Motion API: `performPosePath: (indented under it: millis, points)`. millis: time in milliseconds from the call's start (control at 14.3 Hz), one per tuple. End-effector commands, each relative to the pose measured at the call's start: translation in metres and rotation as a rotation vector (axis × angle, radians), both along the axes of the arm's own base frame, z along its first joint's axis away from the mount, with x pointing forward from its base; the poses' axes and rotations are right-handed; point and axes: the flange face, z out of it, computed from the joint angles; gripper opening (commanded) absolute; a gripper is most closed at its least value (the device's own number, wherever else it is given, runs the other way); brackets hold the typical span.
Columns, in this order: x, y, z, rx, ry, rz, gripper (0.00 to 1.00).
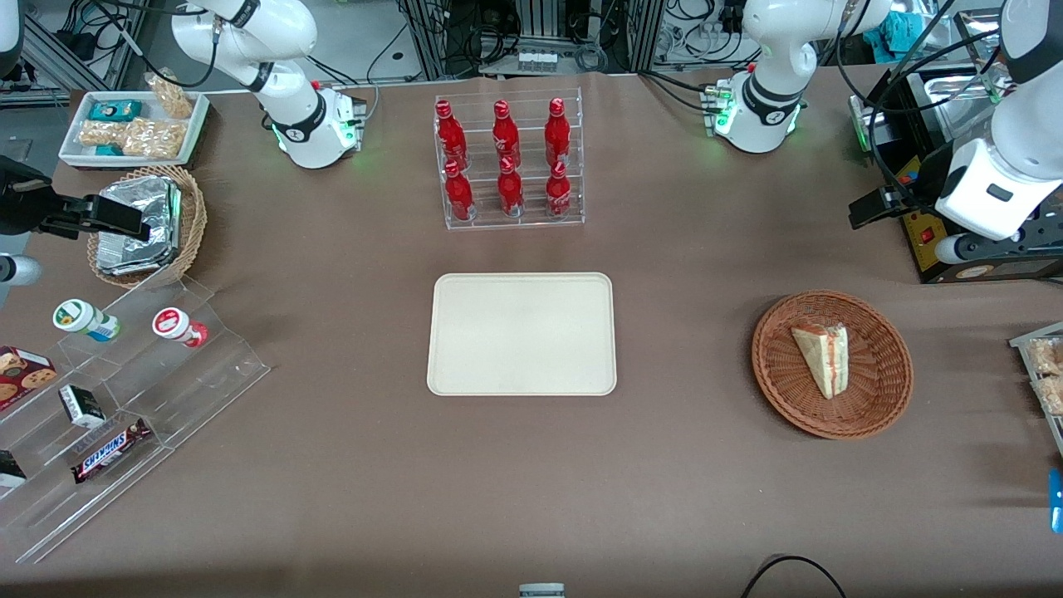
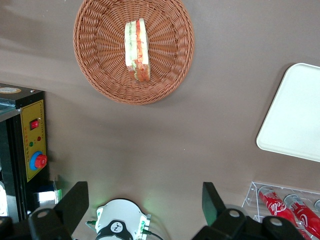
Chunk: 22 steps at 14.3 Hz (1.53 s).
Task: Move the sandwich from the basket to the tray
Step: 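Move the left gripper over the sandwich in the wicker basket, then lower the open left gripper around the sandwich wedge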
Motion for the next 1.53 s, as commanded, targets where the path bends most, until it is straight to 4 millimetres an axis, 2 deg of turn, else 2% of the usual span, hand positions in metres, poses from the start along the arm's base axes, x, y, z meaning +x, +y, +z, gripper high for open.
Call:
performPosePath:
  millis: [0,140,488,628,698,767,907,1047,1186,1326,1465]
  points:
    - [0.004,-0.001,0.003,-0.015,-0.002,0.0,1.0]
    - [0.005,-0.002,0.002,-0.017,0.001,-0.001,1.0]
    - [0.008,0.0,-0.019,-0.012,0.065,0.0,1.0]
    - [0.009,0.002,-0.044,0.0,0.166,-0.002,1.0]
    - [0.014,0.003,-0.067,0.001,0.208,-0.003,1.0]
    - [0.018,0.003,-0.081,0.004,0.216,-0.003,1.0]
    - [0.02,0.002,-0.116,0.002,0.164,0.0,1.0]
    - [0.013,0.003,-0.154,0.005,0.137,0.01,1.0]
    - [0.01,0.008,-0.183,0.008,0.113,0.028,1.0]
    - [0.007,0.016,-0.207,0.005,0.074,0.043,1.0]
    - [0.012,0.026,-0.217,-0.001,0.04,0.052,1.0]
